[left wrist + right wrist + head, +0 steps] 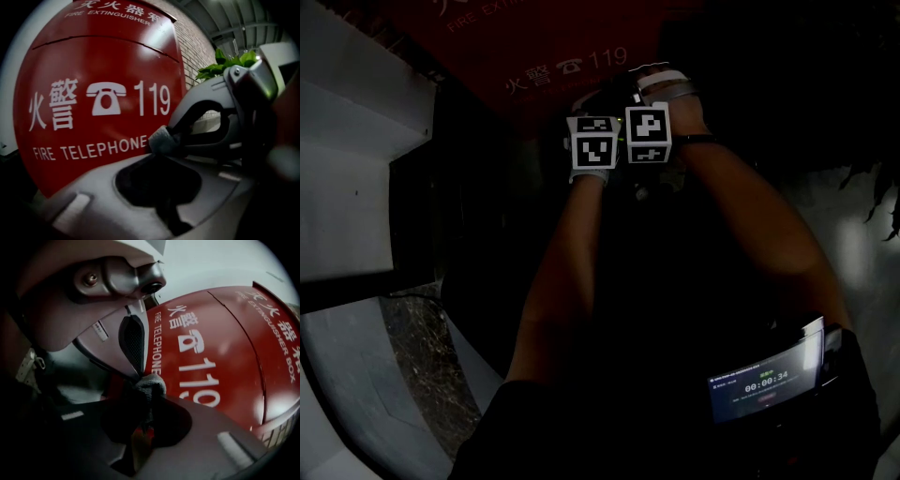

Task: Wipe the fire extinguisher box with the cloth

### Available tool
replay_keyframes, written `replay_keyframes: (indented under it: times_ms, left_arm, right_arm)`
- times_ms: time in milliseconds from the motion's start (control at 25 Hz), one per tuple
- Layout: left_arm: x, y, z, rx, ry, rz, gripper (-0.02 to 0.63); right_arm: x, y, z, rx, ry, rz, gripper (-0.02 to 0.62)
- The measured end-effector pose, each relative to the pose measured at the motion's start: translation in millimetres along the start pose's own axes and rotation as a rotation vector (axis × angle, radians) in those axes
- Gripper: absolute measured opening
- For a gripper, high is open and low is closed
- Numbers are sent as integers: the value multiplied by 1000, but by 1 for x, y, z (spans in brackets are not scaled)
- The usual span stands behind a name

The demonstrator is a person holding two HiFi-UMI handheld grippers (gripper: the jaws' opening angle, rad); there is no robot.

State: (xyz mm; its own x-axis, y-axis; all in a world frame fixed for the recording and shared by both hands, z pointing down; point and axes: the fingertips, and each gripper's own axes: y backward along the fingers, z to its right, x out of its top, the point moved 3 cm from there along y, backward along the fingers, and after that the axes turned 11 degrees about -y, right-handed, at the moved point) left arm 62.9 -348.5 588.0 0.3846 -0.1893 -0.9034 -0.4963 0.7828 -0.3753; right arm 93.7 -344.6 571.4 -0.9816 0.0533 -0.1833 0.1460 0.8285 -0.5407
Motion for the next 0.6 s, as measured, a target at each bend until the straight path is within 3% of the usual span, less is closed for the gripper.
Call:
replay_keyframes:
  times_ms: [280, 440, 600]
  left_arm:
    - [5, -5, 13, -13, -2, 2, 0]
    - [2, 8, 1, 1, -20, -3, 0]
    - [-7, 35, -27, 29, -24, -17, 0]
  right_arm:
    - [-26, 4, 2, 12, -73, -41, 34]
    - [-35, 1, -2, 13, -78, -73, 35]
    - [-32, 1, -8, 40, -161, -73, 35]
